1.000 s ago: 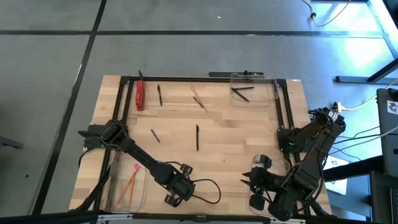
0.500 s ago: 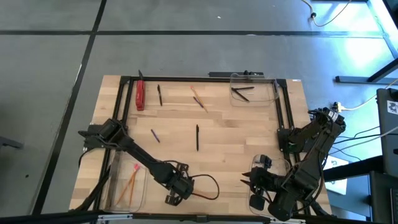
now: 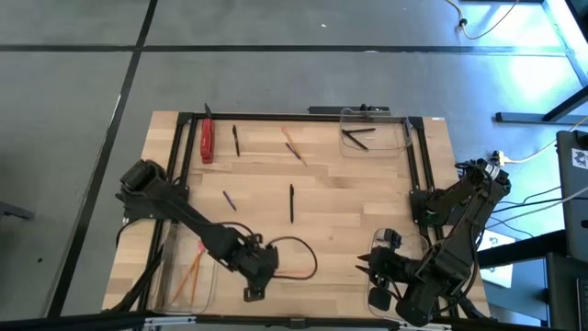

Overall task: Sort crayons/erasers/pens/pencils in bins
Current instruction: Put the yellow pencil into the bottom left transparent bin

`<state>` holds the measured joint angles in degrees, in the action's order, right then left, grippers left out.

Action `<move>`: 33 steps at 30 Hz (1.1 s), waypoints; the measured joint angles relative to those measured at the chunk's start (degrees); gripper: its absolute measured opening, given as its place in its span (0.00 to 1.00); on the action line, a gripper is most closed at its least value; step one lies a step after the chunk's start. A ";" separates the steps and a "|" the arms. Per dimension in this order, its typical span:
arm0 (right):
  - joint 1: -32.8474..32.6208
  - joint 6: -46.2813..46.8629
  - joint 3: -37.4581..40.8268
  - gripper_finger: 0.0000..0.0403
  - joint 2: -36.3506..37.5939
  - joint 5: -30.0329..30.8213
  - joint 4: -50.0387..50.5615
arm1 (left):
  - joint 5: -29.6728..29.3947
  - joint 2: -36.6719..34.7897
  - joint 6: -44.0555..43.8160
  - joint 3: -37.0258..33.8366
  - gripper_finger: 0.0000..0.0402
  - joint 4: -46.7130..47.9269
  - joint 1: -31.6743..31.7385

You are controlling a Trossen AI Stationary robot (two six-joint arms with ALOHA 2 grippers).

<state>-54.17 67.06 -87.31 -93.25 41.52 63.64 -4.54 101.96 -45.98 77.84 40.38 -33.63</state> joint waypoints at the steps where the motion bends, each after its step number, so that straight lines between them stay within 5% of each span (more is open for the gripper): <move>1: 0.00 -0.01 0.00 0.25 0.00 0.00 0.00 | -1.15 -1.41 -3.23 0.00 0.01 1.27 -0.19; 9: 0.00 -0.26 0.00 0.25 0.00 0.00 0.11 | -8.23 -10.81 -24.90 0.07 0.01 5.54 -4.46; 24: 1.31 -4.78 0.00 0.25 -0.01 1.34 -0.11 | -6.25 -16.64 -62.78 0.11 0.02 23.24 -20.03; 33: 6.45 -20.32 0.02 0.25 -0.02 -3.94 -8.32 | -6.27 -16.62 -82.93 0.11 0.02 29.91 -30.21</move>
<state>-47.73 46.74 -87.29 -93.27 37.58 55.31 -10.81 85.34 -128.91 77.95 70.29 -63.84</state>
